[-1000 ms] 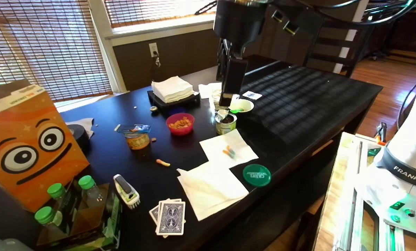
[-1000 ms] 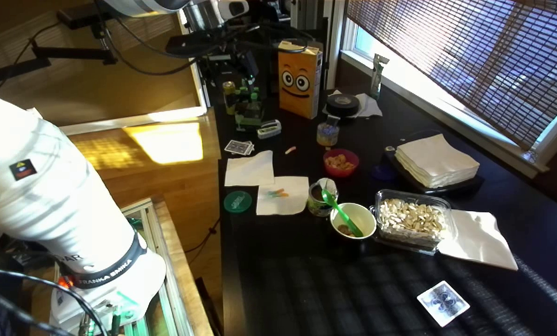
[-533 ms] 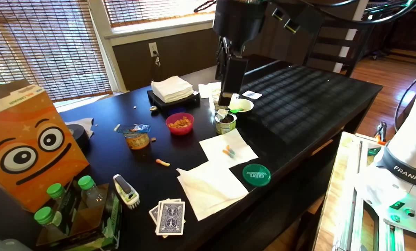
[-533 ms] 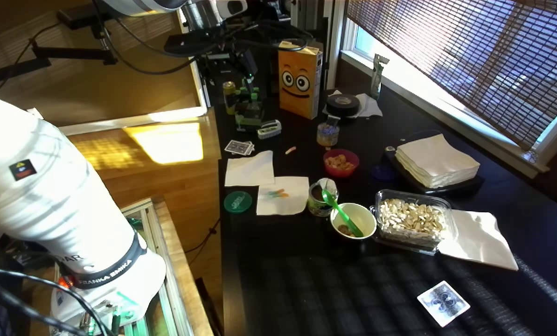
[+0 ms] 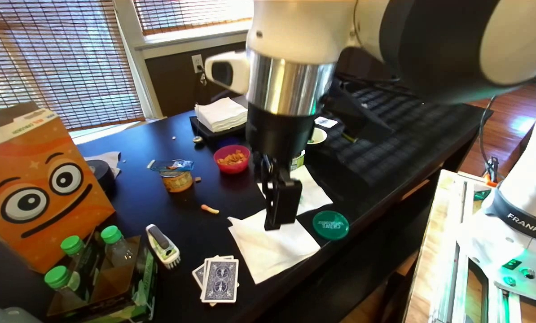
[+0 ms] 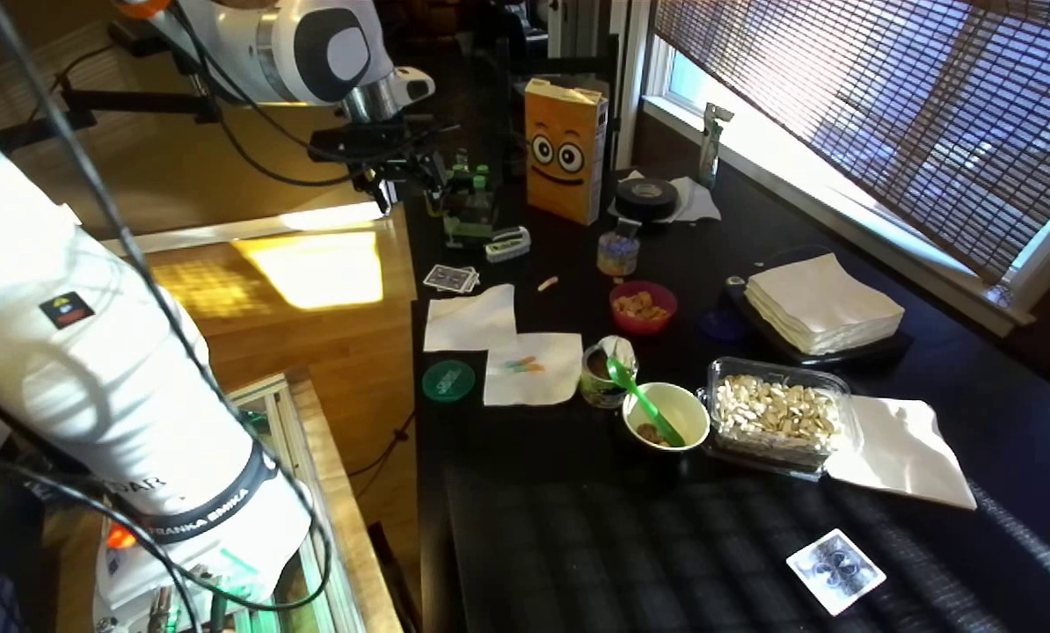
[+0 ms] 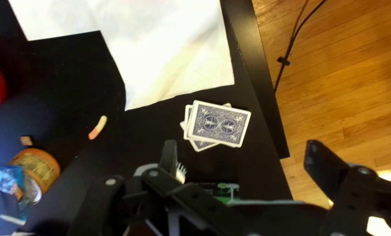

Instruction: Pick up the napkin on the left and put it on top of the napkin on the right, move the napkin back to the left and then back to the right.

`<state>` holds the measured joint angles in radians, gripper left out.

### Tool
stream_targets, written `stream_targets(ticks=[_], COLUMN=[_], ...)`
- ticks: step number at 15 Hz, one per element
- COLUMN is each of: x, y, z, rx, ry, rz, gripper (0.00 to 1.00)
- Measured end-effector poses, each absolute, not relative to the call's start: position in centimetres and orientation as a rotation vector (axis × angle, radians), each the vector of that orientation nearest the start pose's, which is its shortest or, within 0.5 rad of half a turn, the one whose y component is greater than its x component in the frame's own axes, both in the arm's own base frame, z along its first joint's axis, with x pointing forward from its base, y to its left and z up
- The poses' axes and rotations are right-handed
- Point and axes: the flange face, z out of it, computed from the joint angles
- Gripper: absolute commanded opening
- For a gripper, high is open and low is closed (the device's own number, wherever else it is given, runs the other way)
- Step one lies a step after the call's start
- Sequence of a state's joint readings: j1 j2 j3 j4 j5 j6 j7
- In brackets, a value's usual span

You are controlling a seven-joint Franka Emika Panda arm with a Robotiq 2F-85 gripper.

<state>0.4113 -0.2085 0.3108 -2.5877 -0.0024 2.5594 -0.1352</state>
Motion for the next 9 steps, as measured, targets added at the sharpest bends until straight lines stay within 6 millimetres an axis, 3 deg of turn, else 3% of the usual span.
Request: stream_targets(ticks=[2, 7, 9], x=[33.7, 33.8, 33.8], y=[29.5, 29.3, 28.7], z=[33.0, 34.0, 32.5], rx=[-2.855, -2.859, -2.882], ry=[-1.310, -1.300, -1.237], rz=[-0.246, -0.275, -0.176], gripper=[1.00, 1.00, 1.00])
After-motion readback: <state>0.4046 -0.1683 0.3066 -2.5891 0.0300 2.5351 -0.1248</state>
